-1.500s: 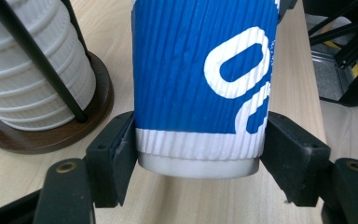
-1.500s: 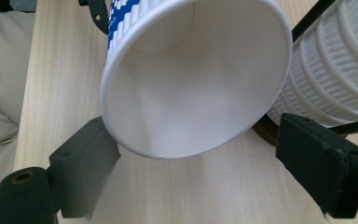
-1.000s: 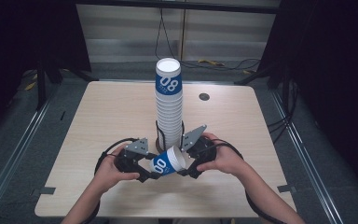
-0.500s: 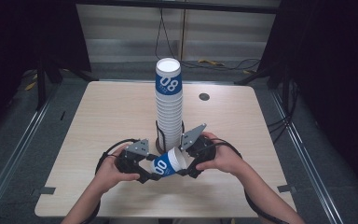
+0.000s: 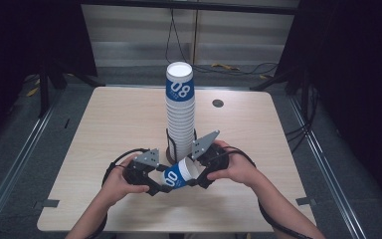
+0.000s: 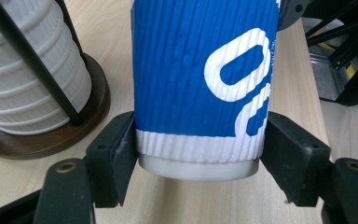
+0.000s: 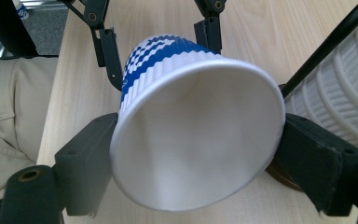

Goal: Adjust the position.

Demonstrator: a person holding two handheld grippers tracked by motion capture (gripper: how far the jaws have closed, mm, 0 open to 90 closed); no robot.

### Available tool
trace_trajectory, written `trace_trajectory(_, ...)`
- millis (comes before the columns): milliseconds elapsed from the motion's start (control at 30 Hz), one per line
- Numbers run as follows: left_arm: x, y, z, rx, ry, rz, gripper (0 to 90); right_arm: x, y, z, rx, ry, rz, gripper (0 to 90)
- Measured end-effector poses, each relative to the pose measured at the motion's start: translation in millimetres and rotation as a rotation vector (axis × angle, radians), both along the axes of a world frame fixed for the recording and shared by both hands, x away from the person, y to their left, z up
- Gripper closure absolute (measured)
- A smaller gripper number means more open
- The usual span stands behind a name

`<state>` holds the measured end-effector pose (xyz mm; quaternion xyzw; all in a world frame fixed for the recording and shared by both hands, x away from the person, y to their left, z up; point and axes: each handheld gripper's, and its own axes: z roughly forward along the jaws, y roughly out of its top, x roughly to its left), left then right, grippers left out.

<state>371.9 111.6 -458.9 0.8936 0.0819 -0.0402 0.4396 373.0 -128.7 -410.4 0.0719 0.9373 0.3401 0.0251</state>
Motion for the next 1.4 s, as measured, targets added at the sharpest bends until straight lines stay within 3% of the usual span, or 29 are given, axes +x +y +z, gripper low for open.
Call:
trace_trajectory(200, 0.4, -2.6, 1.2, 0.033, -0.027, 0.002, 29.5, 0.9, 0.0, -0.8, -0.021, -0.006, 0.000, 15.9)
trace_trajectory(300, 1.3, -3.3, 2.1, 0.086, -0.045, 0.030, 19.1, 1.6, -0.9, 0.5, -0.046, -0.019, -0.004, 16.0)
trace_trajectory(467, 0.7, -3.2, 5.6, 0.099, -0.051, 0.029, 18.1, 1.3, -3.3, 3.3, -0.094, -0.032, -0.008, 16.0)
trace_trajectory(867, -2.4, -10.2, 3.9, 0.081, -0.048, 0.024, 18.1, -2.0, 5.5, 2.1, -0.189, -0.042, 0.015, 15.8)
trace_trajectory(1400, -5.4, -23.0, -8.4, 0.077, -0.049, 0.009, 23.7, -1.8, 15.3, -1.6, -0.207, -0.037, 0.041, 15.5)
